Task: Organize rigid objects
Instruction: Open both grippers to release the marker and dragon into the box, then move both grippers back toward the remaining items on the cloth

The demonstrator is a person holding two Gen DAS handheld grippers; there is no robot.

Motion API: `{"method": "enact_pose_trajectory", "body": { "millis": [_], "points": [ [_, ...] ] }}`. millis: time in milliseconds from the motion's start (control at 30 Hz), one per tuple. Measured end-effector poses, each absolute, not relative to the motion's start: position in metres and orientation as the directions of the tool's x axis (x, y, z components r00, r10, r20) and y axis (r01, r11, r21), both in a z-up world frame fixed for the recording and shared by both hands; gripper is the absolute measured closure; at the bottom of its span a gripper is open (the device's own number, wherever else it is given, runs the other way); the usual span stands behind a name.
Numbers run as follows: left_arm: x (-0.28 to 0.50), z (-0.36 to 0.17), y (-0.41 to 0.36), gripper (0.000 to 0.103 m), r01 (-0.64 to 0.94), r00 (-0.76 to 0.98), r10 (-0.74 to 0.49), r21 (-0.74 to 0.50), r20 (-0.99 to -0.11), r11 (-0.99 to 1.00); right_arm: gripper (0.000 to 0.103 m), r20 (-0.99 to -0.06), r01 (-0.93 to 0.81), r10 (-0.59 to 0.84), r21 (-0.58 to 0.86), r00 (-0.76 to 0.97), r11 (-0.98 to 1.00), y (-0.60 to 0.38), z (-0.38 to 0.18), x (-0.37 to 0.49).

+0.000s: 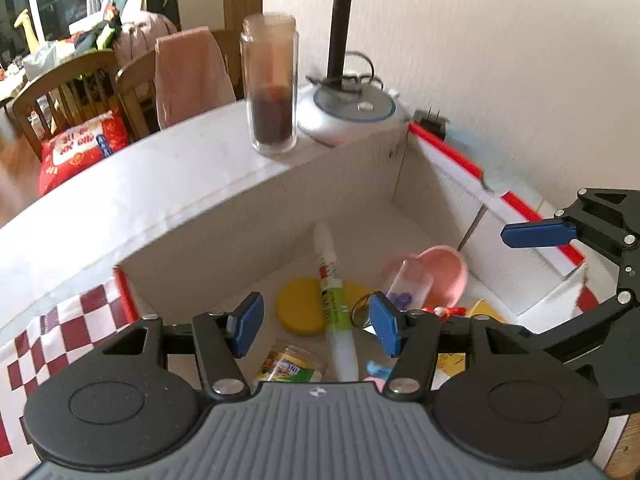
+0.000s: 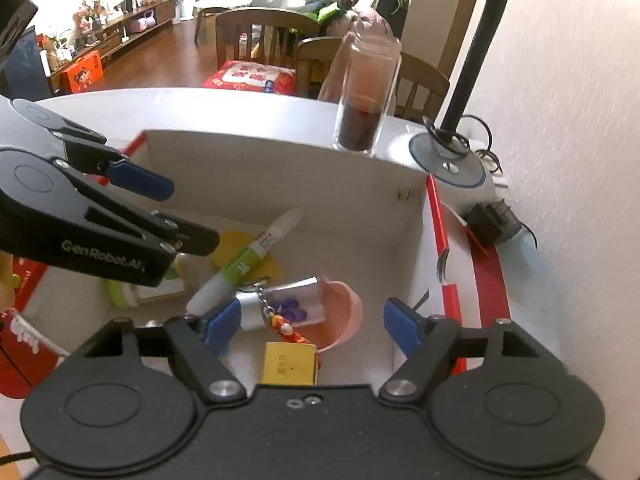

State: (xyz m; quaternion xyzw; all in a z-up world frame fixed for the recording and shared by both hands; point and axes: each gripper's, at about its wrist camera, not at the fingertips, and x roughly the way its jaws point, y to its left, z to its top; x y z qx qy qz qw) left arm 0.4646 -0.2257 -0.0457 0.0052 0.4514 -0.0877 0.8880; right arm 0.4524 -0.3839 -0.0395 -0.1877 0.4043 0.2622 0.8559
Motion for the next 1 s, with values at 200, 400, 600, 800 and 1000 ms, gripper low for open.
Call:
{"method": "enact_pose_trajectory", "body": {
  "millis": [200, 400, 600, 800, 1000],
  "points": [
    [0.444, -0.023, -0.216, 0.045, 0.157, 0.622, -0.170, -0.091, -0.764, 0.983, 0.018, -0.767, -0.604, 0.325, -0.101, 0.553, 0.791, -0.383, -0.019, 0.436],
    [0.414, -0.004, -0.202, 0.045, 0.173, 0.657, -0.196, -0.108, -0.728, 0.979, 0.013, -0.745, -0.597, 0.350, -0.080, 0.568, 0.798, -0.378, 0.002, 0.419],
    [0.381, 0.012, -0.179, 0.041, 0.171, 0.688, -0.214, -0.131, -0.694, 0.977, 0.007, -0.723, -0.588, 0.362, -0.075, 0.588, 0.806, -0.366, 0.017, 0.396],
    [0.343, 0.025, -0.147, 0.033, 0.170, 0.720, -0.226, -0.149, -0.656, 0.974, 0.002, -0.697, -0.588, 0.397, -0.044, 0.597, 0.808, -0.347, 0.030, 0.371],
    [0.306, 0.030, -0.110, 0.025, 0.157, 0.739, -0.217, -0.149, -0.638, 0.976, 0.000, -0.676, -0.616, 0.454, 0.000, 0.581, 0.788, -0.317, 0.034, 0.342]
  ]
}}
